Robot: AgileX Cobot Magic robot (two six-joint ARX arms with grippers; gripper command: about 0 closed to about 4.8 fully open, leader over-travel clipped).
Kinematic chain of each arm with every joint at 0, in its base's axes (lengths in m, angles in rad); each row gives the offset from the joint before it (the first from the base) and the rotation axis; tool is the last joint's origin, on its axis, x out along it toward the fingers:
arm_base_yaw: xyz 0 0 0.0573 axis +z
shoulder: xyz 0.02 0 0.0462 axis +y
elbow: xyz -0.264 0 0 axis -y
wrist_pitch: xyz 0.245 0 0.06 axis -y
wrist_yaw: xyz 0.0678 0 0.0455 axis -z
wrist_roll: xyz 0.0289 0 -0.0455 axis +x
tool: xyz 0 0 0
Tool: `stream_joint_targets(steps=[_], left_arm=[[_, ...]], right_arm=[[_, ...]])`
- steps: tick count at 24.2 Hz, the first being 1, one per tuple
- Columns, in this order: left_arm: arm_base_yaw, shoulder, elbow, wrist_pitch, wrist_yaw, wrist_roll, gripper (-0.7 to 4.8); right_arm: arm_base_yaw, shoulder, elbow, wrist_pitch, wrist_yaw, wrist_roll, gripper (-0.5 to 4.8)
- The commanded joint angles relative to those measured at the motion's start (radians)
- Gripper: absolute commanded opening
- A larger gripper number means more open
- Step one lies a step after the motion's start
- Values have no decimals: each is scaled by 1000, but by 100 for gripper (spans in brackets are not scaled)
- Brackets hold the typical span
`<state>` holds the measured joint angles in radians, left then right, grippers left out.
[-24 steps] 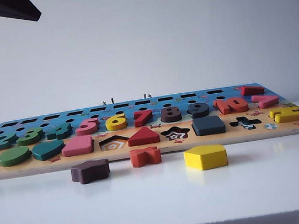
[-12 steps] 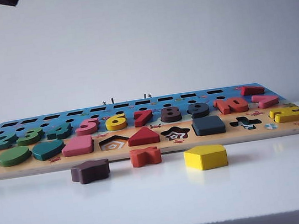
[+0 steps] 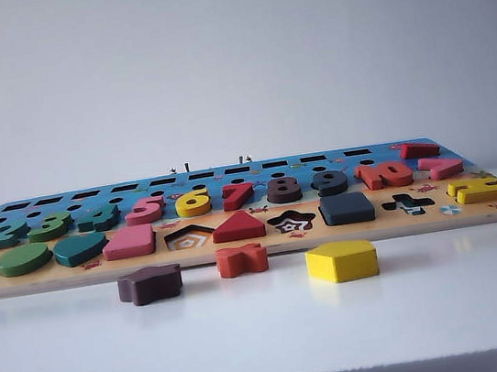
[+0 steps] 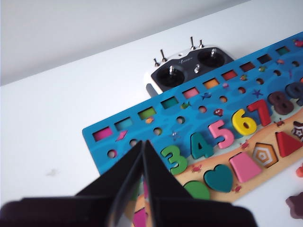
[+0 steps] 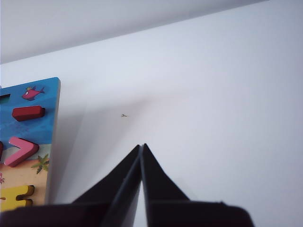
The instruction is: Insert the cube into the slot.
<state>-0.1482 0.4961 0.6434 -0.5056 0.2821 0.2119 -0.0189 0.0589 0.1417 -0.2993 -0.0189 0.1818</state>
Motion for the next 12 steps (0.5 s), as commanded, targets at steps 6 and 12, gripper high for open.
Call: stream_joint_targets(steps=[6, 12], left_arm=[[31, -153, -165, 83, -126, -3, 17], [80, -309, -382, 201, -254, -3, 17]], right_arm=[[-2, -56, -50, 82, -105, -82, -8], [-2, -56, -79, 123, -58, -82, -8]])
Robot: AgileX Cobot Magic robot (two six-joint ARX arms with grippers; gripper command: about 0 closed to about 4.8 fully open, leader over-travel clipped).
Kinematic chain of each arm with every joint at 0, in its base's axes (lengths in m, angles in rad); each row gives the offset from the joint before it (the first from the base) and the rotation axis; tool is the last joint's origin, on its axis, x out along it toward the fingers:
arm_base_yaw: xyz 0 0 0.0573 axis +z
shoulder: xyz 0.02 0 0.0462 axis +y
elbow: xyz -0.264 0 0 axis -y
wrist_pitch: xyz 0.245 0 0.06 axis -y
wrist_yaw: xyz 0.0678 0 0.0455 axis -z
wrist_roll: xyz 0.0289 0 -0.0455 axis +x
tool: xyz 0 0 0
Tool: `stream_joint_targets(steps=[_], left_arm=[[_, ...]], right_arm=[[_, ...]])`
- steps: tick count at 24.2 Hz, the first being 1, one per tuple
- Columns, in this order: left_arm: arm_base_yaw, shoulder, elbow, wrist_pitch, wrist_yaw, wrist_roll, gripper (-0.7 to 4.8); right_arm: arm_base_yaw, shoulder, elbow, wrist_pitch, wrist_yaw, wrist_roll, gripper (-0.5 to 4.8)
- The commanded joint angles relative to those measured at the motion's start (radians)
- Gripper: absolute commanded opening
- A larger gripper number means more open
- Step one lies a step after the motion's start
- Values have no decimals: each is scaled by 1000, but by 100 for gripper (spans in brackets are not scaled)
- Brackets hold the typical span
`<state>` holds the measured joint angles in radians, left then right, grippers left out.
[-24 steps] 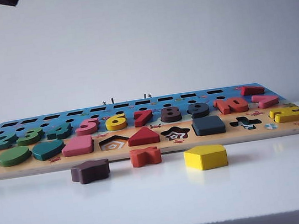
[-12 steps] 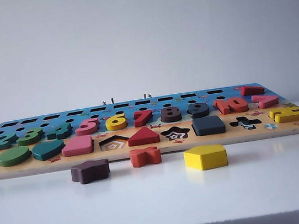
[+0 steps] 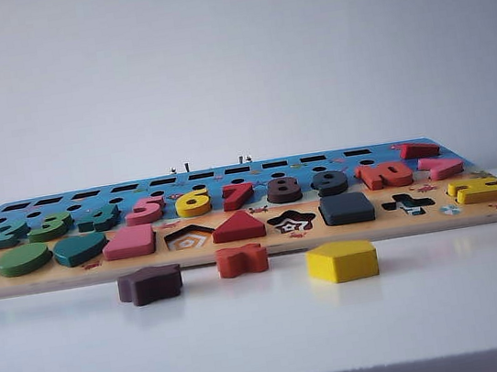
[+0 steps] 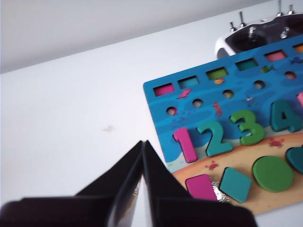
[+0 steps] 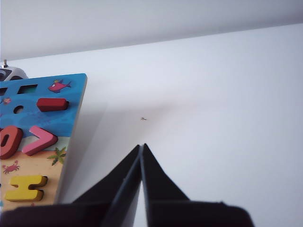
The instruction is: Insert the cube into the slot.
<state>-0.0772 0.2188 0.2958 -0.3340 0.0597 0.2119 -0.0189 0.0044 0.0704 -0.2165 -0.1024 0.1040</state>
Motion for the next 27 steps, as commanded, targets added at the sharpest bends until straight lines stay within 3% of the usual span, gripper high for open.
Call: stream_joint_targets(steps=[1, 12, 27], left_arm=[[13, -49, -55, 29, -40, -3, 17], [24, -219, -162, 26, -100, -32, 17], [23, -219, -217, 23, -121, -18, 17]], right_arm=[[-2, -2, -15, 50, 26, -4, -8], [-2, -2, -66, 83, 26, -4, -8], [-2, -2, -66, 81, 27, -3, -3]])
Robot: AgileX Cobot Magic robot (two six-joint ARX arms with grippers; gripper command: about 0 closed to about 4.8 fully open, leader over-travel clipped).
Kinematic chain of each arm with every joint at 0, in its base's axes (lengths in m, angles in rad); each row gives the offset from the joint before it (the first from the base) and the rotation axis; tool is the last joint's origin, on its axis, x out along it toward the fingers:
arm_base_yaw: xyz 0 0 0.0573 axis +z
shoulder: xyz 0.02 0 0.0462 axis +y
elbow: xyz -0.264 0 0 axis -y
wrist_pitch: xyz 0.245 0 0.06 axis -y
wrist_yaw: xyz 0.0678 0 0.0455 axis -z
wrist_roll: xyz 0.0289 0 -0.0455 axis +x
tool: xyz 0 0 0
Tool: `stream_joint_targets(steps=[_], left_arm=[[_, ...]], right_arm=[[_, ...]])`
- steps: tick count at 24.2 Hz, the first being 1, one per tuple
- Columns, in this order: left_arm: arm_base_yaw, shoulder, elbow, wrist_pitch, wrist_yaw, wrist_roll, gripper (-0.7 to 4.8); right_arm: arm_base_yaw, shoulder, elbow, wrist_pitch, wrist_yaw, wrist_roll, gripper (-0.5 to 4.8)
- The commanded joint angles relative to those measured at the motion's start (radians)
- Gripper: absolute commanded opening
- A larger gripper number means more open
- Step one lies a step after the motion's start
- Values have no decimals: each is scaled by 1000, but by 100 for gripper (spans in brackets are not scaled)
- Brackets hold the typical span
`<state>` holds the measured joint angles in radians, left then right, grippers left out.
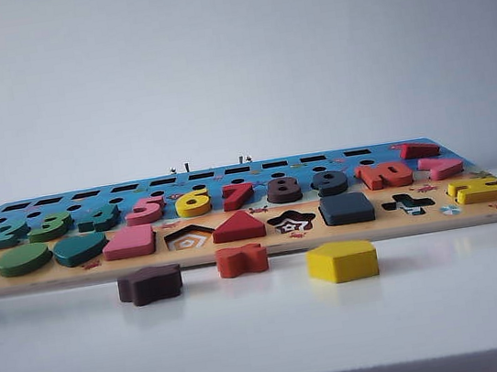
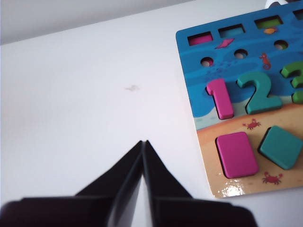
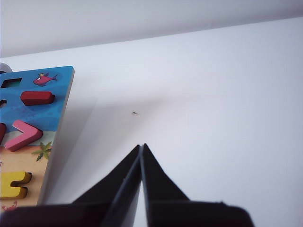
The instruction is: Insert the cube into the slot.
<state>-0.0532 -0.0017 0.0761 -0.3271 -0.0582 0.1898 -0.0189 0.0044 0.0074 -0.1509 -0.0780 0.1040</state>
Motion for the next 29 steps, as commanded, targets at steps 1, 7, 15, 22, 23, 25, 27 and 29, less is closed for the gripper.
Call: stream_joint_targets(steps=[1, 7, 15, 22, 23, 25, 27, 29], left_arm=[[-1, 1, 2, 16, -3, 4, 17], [-1, 1, 2, 16, -2, 1, 17], [-1, 2, -34, 25, 5, 3, 17], [-2, 1, -67, 132, 5, 2, 17], [-1, 1, -68, 138, 5, 2, 17], [-1, 1, -68, 139, 5, 2, 17], [-1, 1, -68, 139, 5, 2, 17], [-1, 1, -68, 139, 5, 3, 17]], right_arm=[[-2, -2, -3, 15, 3, -3, -4], [-2, -2, -3, 15, 3, -3, -3], [-2, -2, -3, 15, 3, -3, -3], [-2, -2, -3, 15, 3, -3, -4], [-2, -2, -3, 15, 3, -3, -4], [-2, -2, -3, 15, 3, -3, -3], [-2, -2, -3, 15, 3, -3, -3], [-2, -2, -3, 15, 3, -3, -3]])
